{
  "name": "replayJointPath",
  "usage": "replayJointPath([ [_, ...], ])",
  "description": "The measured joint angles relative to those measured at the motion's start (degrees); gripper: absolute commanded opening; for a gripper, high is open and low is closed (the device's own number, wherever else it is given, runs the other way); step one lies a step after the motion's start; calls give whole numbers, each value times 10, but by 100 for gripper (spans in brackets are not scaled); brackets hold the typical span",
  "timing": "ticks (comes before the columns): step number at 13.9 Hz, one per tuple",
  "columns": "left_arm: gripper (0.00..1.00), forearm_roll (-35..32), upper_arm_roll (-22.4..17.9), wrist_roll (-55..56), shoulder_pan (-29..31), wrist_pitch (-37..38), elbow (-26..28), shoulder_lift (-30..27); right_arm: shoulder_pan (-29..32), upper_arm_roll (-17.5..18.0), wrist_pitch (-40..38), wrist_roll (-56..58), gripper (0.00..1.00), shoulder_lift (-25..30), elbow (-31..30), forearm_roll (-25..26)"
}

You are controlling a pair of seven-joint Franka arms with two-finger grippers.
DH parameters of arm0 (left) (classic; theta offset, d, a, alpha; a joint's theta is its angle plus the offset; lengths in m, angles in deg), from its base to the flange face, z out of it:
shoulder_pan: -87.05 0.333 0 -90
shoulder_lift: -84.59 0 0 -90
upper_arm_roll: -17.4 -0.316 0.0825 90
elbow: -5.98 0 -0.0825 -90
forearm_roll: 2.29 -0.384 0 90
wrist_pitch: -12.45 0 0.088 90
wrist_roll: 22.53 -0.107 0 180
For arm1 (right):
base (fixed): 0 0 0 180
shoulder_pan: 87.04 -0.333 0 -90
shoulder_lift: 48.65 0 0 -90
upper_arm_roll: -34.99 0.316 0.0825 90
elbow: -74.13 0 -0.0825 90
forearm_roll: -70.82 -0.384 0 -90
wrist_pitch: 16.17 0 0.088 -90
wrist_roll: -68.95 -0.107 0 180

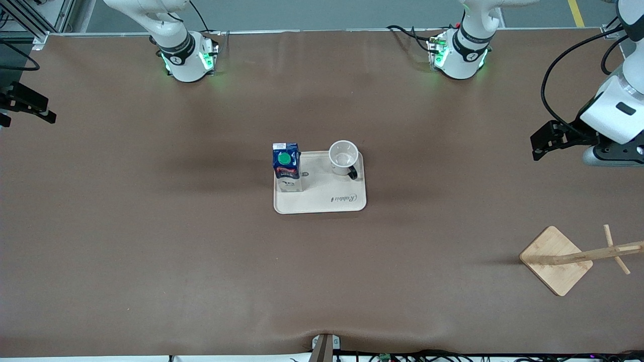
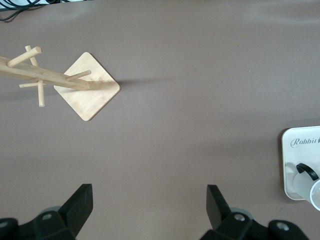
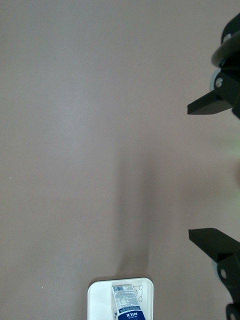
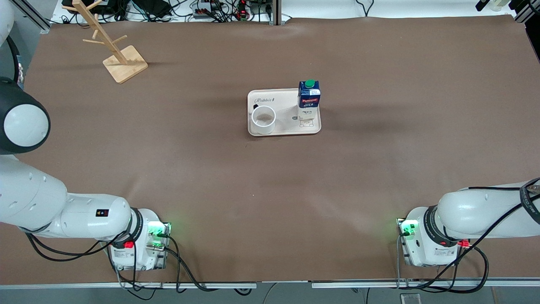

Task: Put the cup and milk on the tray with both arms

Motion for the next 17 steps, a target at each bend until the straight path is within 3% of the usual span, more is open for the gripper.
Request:
replayJointPath([
  [17,100,0,0,0,0,1,-1,0,4,0,-3,0,100,0,0,-9],
])
